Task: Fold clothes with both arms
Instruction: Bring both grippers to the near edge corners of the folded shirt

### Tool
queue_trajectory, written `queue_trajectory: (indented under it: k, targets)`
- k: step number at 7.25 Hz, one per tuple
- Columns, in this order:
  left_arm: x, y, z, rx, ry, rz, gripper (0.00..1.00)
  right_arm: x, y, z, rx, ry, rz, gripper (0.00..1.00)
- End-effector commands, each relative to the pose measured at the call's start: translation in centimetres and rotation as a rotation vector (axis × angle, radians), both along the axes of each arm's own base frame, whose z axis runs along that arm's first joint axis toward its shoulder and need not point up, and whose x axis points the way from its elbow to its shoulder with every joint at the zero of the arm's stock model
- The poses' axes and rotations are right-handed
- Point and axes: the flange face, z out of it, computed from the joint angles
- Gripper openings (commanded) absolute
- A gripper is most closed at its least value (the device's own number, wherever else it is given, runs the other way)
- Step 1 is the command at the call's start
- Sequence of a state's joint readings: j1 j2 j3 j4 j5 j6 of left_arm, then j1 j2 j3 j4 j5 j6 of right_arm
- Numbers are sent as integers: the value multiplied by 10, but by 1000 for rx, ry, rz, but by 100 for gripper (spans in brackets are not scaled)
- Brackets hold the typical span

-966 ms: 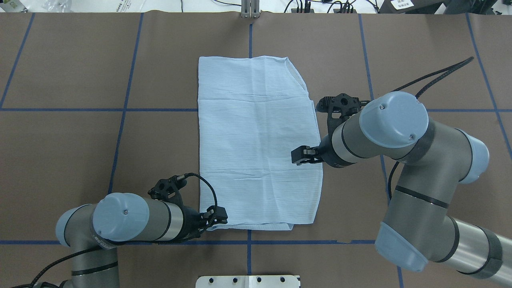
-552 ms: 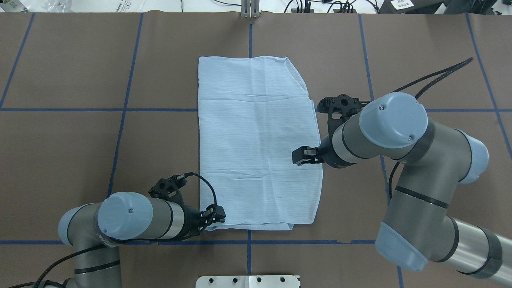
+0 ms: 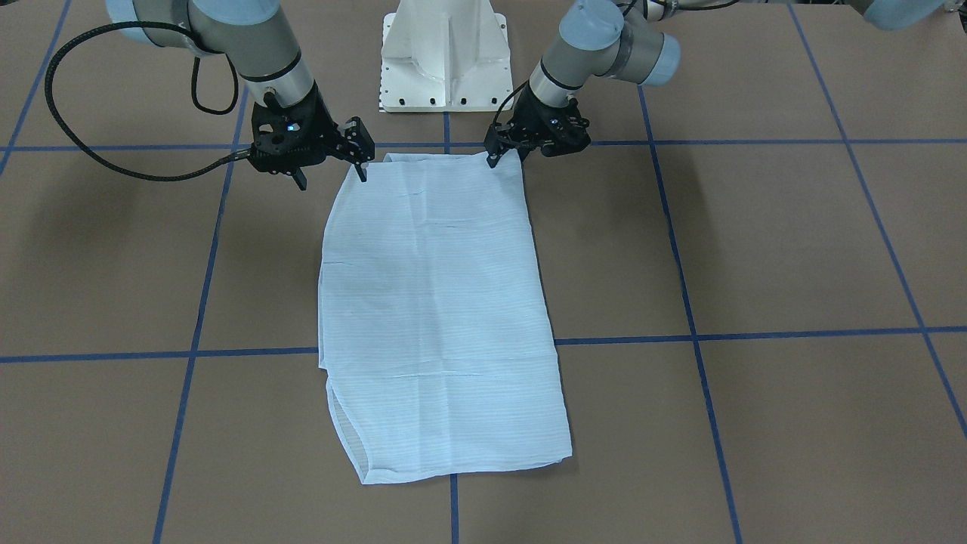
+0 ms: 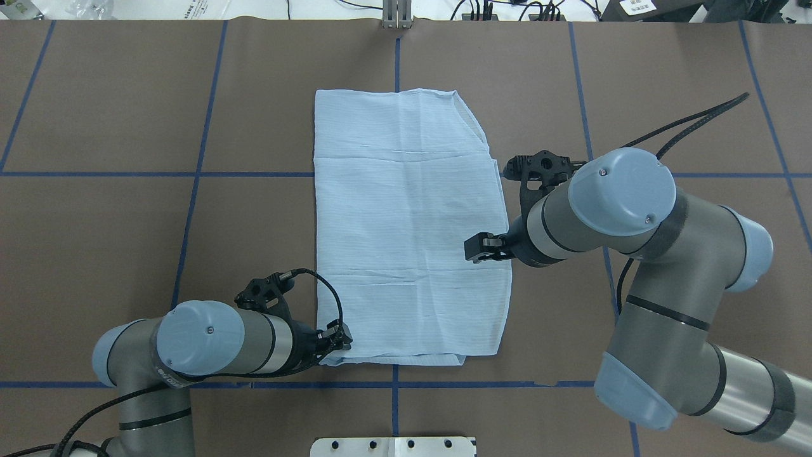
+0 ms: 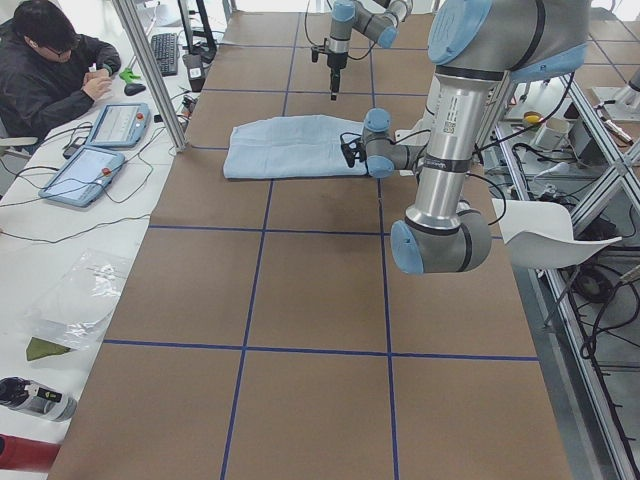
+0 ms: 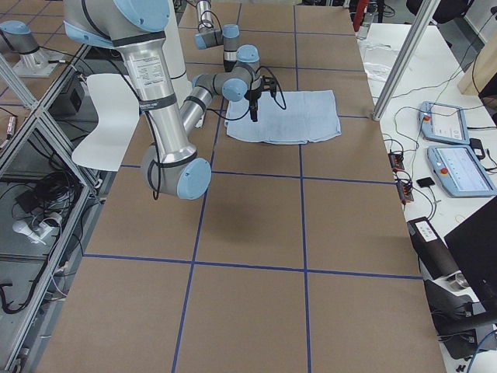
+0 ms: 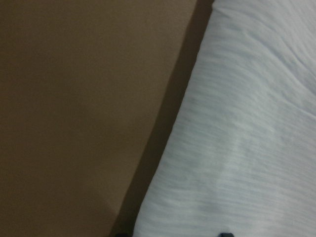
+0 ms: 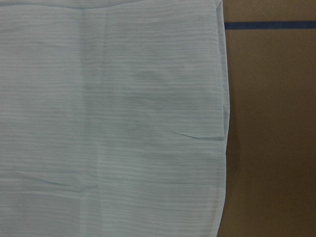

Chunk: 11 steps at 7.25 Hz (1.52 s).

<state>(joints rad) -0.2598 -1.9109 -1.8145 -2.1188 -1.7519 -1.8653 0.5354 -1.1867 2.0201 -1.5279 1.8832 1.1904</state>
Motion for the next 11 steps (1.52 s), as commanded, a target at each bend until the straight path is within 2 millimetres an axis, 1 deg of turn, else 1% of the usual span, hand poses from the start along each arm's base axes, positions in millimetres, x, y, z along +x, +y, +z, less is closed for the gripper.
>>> queue_trajectory:
  k: [1, 2, 3, 4, 5, 6, 7, 8, 10, 11]
  targets:
    - [-2, -1, -2, 1, 5, -3, 39, 0, 0, 1, 0, 2, 2, 100]
    - [-3, -1, -1, 0, 3, -1, 33, -1, 0, 2, 0, 4, 2, 100]
    - [-3, -1, -1, 1, 3, -3, 19, -2, 2, 3, -1, 5, -2, 100]
    - [-5, -1, -1, 1, 3, -4, 0, -4, 6, 1, 0, 2, -8, 100]
    - [-5, -2, -3, 2, 6, -4, 0, -8, 10, 1, -1, 2, -16, 100]
    - [-6, -2, -5, 3, 11, -4, 0, -17, 21, 0, -48, -5, -3, 100]
    - [-8, -3, -8, 4, 17, -4, 0, -34, 41, 0, -95, -2, 47, 100]
    - [-7, -3, -10, 1, 10, -5, 0, -53, 65, 2, -152, 4, 101, 100]
    - [-8, -4, -10, 1, 10, -6, 0, -87, 109, 8, -311, 16, 174, 100]
    - [-8, -4, -10, 1, 10, -6, 0, -106, 116, 19, -375, 43, 230, 100]
